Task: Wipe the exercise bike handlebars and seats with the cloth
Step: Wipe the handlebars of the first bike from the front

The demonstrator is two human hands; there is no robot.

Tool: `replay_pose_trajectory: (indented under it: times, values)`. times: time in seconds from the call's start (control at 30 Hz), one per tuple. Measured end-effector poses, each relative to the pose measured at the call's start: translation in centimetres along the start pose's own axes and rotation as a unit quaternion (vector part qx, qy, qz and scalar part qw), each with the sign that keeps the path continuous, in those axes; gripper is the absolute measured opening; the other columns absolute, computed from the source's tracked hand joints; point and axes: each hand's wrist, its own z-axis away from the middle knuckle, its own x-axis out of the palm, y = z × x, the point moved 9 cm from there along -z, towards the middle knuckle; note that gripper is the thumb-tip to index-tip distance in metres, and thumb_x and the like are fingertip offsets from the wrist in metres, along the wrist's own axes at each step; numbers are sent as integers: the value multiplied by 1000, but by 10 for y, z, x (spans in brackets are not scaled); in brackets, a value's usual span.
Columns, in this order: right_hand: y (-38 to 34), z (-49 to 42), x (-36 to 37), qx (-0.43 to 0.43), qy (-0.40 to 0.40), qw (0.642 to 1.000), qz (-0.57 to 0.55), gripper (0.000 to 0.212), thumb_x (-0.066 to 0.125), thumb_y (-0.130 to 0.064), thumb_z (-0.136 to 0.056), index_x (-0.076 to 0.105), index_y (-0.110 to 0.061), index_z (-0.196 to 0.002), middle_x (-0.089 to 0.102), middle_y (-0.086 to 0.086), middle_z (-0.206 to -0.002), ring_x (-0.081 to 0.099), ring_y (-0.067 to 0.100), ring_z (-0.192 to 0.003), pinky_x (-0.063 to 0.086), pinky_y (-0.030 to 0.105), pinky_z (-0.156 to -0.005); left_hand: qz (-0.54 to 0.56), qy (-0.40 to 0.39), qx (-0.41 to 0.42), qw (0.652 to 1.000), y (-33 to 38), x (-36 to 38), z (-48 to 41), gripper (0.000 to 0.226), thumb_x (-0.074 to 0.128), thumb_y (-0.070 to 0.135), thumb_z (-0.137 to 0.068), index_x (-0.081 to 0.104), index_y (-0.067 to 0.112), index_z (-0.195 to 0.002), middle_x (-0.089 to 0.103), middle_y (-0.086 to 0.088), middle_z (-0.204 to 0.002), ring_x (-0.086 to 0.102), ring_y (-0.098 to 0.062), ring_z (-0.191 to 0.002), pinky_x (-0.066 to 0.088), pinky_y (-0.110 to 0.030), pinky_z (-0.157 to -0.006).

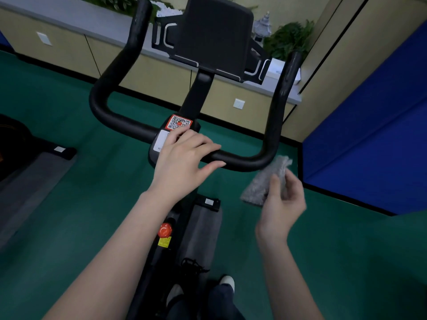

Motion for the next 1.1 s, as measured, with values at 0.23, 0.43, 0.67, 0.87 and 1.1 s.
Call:
replay_pose_trajectory:
  times: [0.23, 0.43, 0.67, 0.87, 1.1]
  values:
    - [-25, 25, 25, -205, -10, 972, 116, 18, 59, -6, -89, 65, -10, -106, 57, -4, -101, 54, 0, -100, 39, 11, -88, -5, 6, 7, 1000, 1, 0, 0, 33, 69, 44, -81, 74, 18, -102, 68, 5, -92, 62, -19, -87, 31, -34, -105]
    - [-23, 15, 23, -150, 10, 986, 79, 19, 59, -5, -91, 64, -17, -105, 50, -8, -102, 52, -5, -99, 40, 9, -87, -8, 12, 12, 1000, 0, 0, 1, 34, 68, 44, -82, 73, 18, -103, 68, 5, -94, 62, -19, -89, 31, -34, -106]
    - [-37, 21, 32, -217, -48, 968, 120, 17, 65, -3, -87, 71, -9, -102, 45, -4, -101, 50, -4, -97, 49, 26, -85, -7, 14, 13, 1000, -1, 1, 2, 34, 67, 45, -83, 73, 19, -104, 68, 5, -95, 62, -19, -90, 31, -35, -106]
    - [-66, 6, 46, -312, -106, 915, 232, 16, 67, 1, -83, 73, -2, -98, 63, 2, -101, 55, 16, -98, 36, 4, -88, -4, 16, 12, 1000, -1, 1, 2, 33, 66, 44, -83, 73, 18, -103, 68, 5, -94, 62, -19, -89, 32, -35, -106]
    - [-88, -6, 76, -354, -247, 822, 371, 15, 66, -5, -87, 74, -9, -99, 72, 1, -100, 54, 19, -100, 39, 14, -87, -3, 19, 11, 1000, -1, 1, 3, 34, 66, 45, -83, 73, 19, -103, 68, 6, -94, 62, -18, -91, 32, -34, -106]
